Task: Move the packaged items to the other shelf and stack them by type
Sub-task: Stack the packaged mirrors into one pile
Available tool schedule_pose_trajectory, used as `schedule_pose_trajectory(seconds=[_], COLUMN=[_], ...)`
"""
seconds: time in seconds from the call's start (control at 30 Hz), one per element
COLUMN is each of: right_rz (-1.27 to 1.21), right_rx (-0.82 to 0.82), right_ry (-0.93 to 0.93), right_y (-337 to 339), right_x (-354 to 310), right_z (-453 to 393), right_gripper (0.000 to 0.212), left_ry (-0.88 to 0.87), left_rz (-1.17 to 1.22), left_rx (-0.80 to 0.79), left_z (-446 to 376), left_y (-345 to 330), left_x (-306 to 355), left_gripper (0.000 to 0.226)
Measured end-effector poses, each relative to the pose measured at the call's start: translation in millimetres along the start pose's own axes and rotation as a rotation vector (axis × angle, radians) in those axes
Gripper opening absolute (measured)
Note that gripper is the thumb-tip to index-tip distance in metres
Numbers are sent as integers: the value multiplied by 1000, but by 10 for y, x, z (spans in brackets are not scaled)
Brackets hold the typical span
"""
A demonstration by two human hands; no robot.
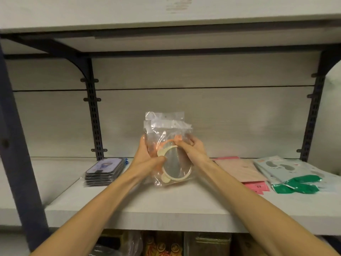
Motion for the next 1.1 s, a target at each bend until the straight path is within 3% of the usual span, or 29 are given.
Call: schedule_pose_trajectory(seconds=[0.07,0.13,0.37,0.43,0.6,0.67,0.87,1.0,1.1], right_rz=[92,203,66,81,115,148,164,150,157], right_rx=[15,-11,-148,-138,-103,-108,-279,-298,-314], right_ry=[147,197,59,96,316,371,144,103,74], right_y=[40,55,7,42,89,102,64,14,68], right_x=[-121,-98,62,37,-223,-313,12,29,45], right_z=[33,150,274,290,522,574,562,510,537], right_gripper=[60,59,69,72,46,42,70,58,66], left_ry=[-8,17,19,22,-61,-65,63,152,118], left_rz=[-5,-3,95,116,163,132,67,82,78], left_rx=[-3,-10,5,12,37,5,-118,-156,-86], left_z=[11,86,111,145,255,257,189,146,156], left_y=[-32,-94,-168,-164,-191,-208,-227,-302,-185], left_x=[-45,-136,-182,-190,-200,-203,-394,-459,-473], left_gripper=[95,116,140,141,122,125,155,157,146])
Point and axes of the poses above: each hand's wrist, its own z-axis away from the middle knuckle, its own y-axis out of the back of the hand, x = y × z, the point moved 10 cm from there along -z, towards the middle knuckle, and after that the axes turned 14 degrees about y, right-handed, at the moved point
